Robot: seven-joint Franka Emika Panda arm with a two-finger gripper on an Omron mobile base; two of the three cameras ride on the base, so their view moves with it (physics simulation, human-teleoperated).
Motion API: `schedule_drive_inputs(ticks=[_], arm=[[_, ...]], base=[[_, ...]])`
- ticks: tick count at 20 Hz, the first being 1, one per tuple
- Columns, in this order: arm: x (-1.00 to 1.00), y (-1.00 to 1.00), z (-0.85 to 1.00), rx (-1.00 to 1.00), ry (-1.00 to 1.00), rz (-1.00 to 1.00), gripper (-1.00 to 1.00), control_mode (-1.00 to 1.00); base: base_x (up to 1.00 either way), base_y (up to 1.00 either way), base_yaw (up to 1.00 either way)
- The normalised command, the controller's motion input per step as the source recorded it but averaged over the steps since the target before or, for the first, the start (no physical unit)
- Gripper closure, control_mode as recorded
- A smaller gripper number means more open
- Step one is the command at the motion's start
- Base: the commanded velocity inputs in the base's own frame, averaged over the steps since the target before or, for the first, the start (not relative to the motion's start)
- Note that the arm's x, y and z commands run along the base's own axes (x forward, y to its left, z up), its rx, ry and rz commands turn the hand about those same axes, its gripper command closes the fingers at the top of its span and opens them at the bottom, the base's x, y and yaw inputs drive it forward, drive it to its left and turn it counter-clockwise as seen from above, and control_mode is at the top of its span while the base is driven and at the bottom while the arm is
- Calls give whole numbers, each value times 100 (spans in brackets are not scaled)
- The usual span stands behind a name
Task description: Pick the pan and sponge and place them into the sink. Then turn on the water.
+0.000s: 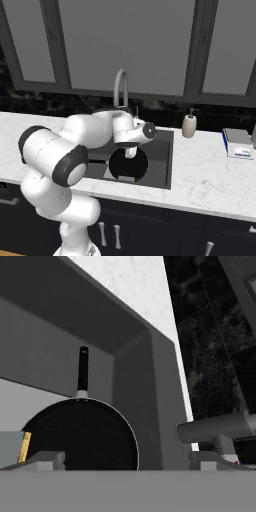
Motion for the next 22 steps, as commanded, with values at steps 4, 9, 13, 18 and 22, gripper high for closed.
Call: schedule_drive_inputs(ticks=[4,9,13,18,22], arm=[[5,-14,74,33,0,0,-100,-100],[21,-8,35,46,9,-9,-100,-100],[46,10,14,45,15,-22,-100,-100],[65,1,14,44,12,-15,-100,-100],[69,3,-7,29,6,-5,-100,-100]], base=[[0,0,0],[0,0,0],[0,0,0],[0,0,0],[0,0,0]])
